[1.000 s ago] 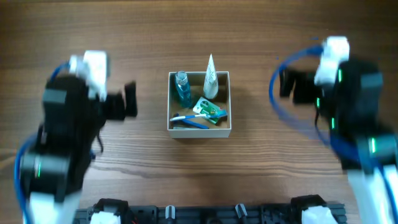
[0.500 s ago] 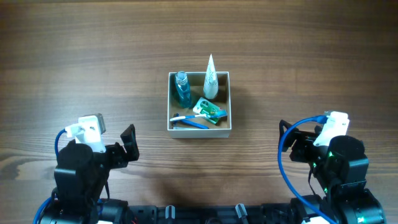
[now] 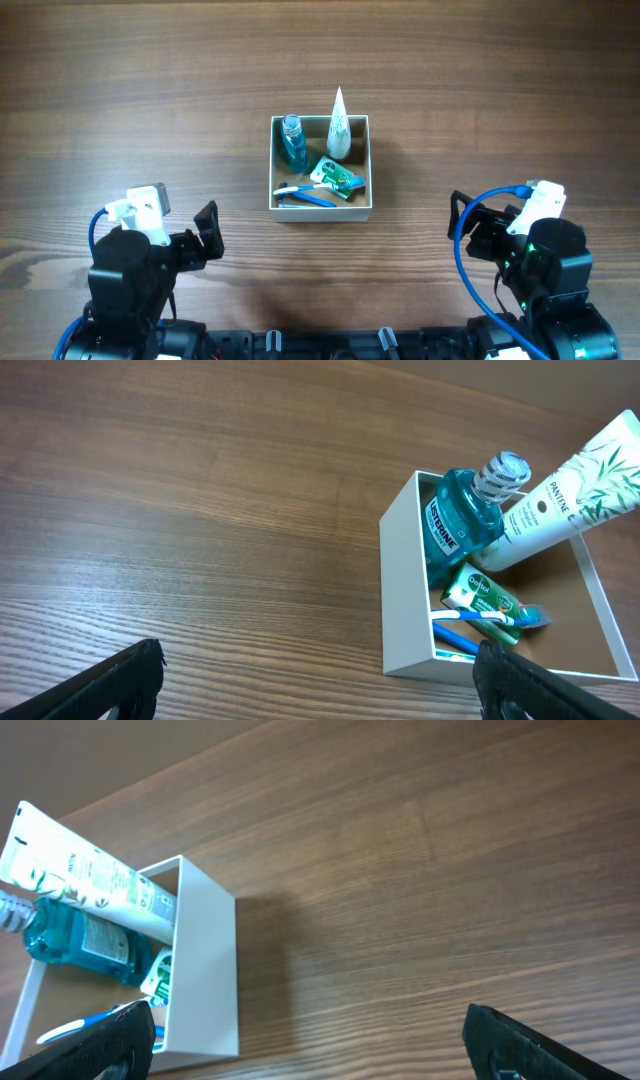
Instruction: Pack container
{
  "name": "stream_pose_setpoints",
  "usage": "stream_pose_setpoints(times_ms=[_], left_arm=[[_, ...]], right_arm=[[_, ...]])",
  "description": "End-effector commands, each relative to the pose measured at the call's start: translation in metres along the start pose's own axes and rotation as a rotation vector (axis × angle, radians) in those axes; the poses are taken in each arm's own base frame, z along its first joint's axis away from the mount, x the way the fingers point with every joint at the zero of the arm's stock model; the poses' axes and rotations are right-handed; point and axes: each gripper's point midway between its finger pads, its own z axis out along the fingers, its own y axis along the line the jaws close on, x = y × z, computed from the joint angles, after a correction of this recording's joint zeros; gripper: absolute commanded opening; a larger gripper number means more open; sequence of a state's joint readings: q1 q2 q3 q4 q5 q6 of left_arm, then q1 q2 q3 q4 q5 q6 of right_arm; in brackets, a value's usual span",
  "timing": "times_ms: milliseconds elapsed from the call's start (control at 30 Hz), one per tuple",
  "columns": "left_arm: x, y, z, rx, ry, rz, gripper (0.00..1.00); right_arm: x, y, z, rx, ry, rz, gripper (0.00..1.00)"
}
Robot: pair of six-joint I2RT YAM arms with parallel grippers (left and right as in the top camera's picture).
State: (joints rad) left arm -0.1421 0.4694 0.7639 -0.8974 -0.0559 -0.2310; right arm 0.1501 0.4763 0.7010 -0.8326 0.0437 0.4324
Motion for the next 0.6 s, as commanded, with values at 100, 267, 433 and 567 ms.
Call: stream_pose_setpoints(times_ms=[100,267,433,567], left_arm=[[0.001,0.005,0.001,-0.026,0.000,-0.015,1.00],[0.001,0.005,0.001,-0.026,0.001,-0.015,1.00],[0.001,0.005,0.001,-0.026,0.000,-0.015,1.00],[0.001,0.005,0.001,-0.026,0.001,-0.015,1.00]], right_arm=[[0.004,0.017,0.006,-0.162,-0.186,-0.249,1.00],[0.015,0.023,0.019,-0.266,-0.336,-0.259,1.00],[0.001,0.031,0.024,-0.326,-0.585,-0.312,1.00],[0.001,0.036,0.026,-0.321,-0.681,-0.468,1.00]])
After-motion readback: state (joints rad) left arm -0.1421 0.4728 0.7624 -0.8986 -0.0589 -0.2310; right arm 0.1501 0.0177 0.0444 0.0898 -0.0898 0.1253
